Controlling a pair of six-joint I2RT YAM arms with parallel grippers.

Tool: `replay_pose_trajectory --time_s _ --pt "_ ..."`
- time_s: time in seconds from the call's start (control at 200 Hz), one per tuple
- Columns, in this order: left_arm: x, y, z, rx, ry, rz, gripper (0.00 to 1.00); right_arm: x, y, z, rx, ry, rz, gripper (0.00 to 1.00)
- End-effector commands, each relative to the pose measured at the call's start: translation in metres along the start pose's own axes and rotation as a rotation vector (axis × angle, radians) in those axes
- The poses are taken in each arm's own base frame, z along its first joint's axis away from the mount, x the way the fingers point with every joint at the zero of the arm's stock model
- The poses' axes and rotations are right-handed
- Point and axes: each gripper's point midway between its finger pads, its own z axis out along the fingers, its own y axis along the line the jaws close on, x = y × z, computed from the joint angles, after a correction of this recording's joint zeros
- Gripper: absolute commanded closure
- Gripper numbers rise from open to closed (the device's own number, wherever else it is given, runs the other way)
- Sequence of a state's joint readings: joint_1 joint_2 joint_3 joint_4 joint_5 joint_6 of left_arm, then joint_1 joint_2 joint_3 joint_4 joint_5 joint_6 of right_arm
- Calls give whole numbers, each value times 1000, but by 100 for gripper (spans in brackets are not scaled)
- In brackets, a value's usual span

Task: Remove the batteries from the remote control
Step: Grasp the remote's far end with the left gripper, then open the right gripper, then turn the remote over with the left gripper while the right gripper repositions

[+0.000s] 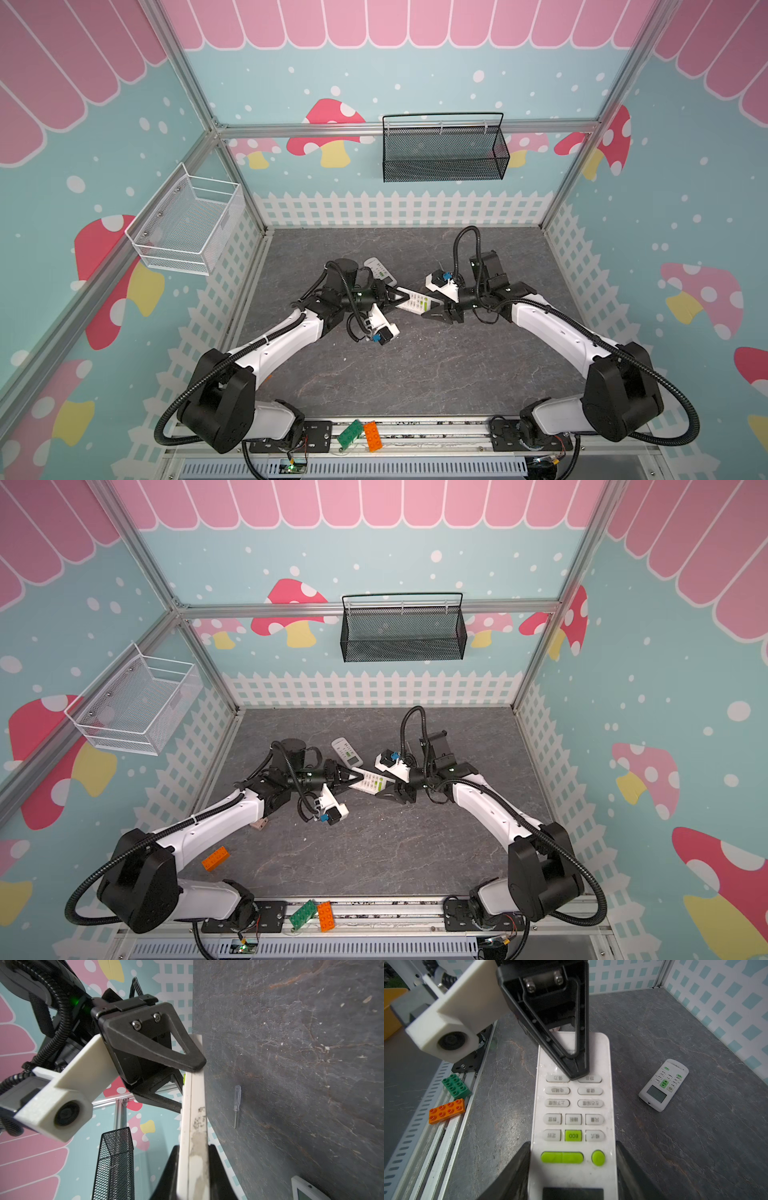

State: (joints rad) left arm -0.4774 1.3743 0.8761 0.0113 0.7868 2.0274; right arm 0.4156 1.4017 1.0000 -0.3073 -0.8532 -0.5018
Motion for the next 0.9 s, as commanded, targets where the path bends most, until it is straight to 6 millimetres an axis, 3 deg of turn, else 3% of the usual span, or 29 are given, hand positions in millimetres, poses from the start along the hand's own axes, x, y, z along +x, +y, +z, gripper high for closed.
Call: replay_pose_trajectory --time_s 0.0,0.2,0.325,0.41,0.59,0.73,0.891 --pt "0 -1 -6 15 37 -8 89 -15 0 -13 65 -18 -99 31" --pt "6 3 -14 42 100 -109 91 -26 -14 -46 262 -2 -144 25" --pt "13 5 -20 101 187 -259 94 -47 -21 -76 396 -64 -185 25" --pt "22 3 -25 184 301 -455 97 -63 -31 -99 515 -126 -175 24" --pt "48 44 -44 122 504 -1009 100 -84 -47 -139 706 -289 -47 18" --pt "53 53 -60 113 590 -1381 100 -73 -77 -162 881 -361 190 14" --pt "49 51 -73 85 588 -1726 100 -56 -92 -157 893 -365 332 14"
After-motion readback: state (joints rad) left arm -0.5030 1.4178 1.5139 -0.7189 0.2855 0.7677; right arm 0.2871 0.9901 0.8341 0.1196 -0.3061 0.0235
